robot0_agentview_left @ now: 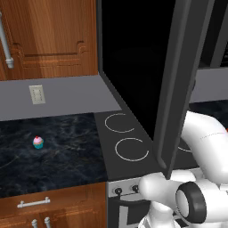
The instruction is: Close the microwave door.
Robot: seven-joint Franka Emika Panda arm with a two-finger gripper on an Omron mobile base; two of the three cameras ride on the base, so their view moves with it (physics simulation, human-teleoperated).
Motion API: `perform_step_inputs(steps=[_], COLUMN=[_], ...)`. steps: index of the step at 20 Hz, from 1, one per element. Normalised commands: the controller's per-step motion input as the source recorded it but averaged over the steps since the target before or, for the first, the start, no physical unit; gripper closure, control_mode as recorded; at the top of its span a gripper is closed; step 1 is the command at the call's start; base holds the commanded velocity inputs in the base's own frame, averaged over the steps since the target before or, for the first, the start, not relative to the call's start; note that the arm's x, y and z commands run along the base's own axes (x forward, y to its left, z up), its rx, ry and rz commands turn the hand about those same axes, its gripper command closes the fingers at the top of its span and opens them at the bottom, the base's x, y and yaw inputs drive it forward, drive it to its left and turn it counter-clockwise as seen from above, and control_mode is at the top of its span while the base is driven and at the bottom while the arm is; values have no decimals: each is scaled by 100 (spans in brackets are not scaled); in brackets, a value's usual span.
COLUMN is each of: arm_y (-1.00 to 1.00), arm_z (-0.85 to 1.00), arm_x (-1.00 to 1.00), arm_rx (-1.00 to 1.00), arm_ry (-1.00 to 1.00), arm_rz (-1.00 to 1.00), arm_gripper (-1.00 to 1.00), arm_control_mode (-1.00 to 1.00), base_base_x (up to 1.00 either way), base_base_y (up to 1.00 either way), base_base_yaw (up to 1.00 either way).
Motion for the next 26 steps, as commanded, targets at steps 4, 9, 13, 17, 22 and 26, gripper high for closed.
perform_step_inputs(steps=[4, 9, 13, 17, 22, 26], arm_y=[4, 1, 0, 0, 2, 4], arm_z=[2, 47, 57, 71, 96, 97], arm_x=[-61, -100, -100, -99, -100, -100], arm_rx=[1, 9, 7, 7, 3, 0], arm_ry=[-14, -48, -56, -39, -36, -48], arm_rz=[-2, -7, -11, -13, -11, -10], arm_gripper=[-100, -100, -100, -100, -100, -100], arm_control_mode=[-100, -100, -100, -100, -100, -100], base_base_x=[0, 0, 0, 0, 0, 0], base_base_y=[0, 0, 0, 0, 0, 0], base_base_yaw=[0, 0, 0, 0, 0, 0])
